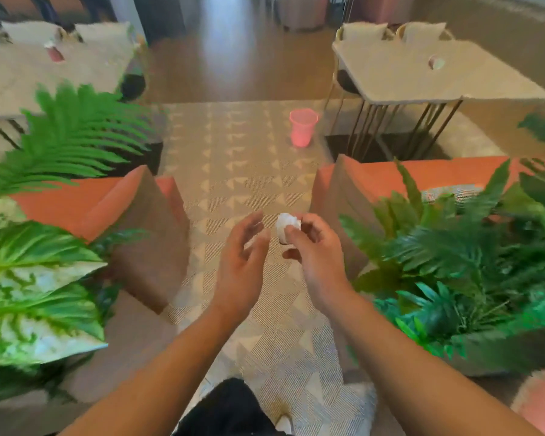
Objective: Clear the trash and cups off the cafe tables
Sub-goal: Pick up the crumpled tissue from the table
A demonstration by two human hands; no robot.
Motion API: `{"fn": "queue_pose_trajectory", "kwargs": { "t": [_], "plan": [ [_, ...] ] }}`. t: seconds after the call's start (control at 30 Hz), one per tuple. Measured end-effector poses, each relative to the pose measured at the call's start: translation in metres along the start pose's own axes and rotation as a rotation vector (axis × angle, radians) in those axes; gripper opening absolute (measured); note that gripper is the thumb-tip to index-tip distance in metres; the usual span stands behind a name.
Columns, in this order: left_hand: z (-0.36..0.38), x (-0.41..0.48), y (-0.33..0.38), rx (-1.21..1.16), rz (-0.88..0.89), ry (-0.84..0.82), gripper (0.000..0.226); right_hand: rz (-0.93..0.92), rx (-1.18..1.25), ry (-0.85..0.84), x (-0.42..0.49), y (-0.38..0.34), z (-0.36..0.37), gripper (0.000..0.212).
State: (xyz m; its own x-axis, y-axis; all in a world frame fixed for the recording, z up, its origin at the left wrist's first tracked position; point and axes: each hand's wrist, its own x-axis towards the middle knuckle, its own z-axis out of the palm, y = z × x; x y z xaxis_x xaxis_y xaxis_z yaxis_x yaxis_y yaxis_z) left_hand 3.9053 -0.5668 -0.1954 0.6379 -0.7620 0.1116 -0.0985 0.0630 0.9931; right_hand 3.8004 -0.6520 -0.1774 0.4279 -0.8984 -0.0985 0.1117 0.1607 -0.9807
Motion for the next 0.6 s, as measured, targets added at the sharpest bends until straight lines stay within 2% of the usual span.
{"fn": "queue_pose_trajectory", "kwargs": {
  "t": [0.3, 0.6],
  "plan": [
    [0.061, 0.216, -0.018, -0.042, 0.017, -0.075, 0.031, -0.022, -0.005, 0.085, 0.199, -0.015, 0.015, 0.014],
    [0.092, 0.422, -0.030, -0.050, -0.040, -0.134, 0.028, 0.024, 0.002, 0.188, 0.405, -0.033, 0.046, 0.030]
  ]
}}
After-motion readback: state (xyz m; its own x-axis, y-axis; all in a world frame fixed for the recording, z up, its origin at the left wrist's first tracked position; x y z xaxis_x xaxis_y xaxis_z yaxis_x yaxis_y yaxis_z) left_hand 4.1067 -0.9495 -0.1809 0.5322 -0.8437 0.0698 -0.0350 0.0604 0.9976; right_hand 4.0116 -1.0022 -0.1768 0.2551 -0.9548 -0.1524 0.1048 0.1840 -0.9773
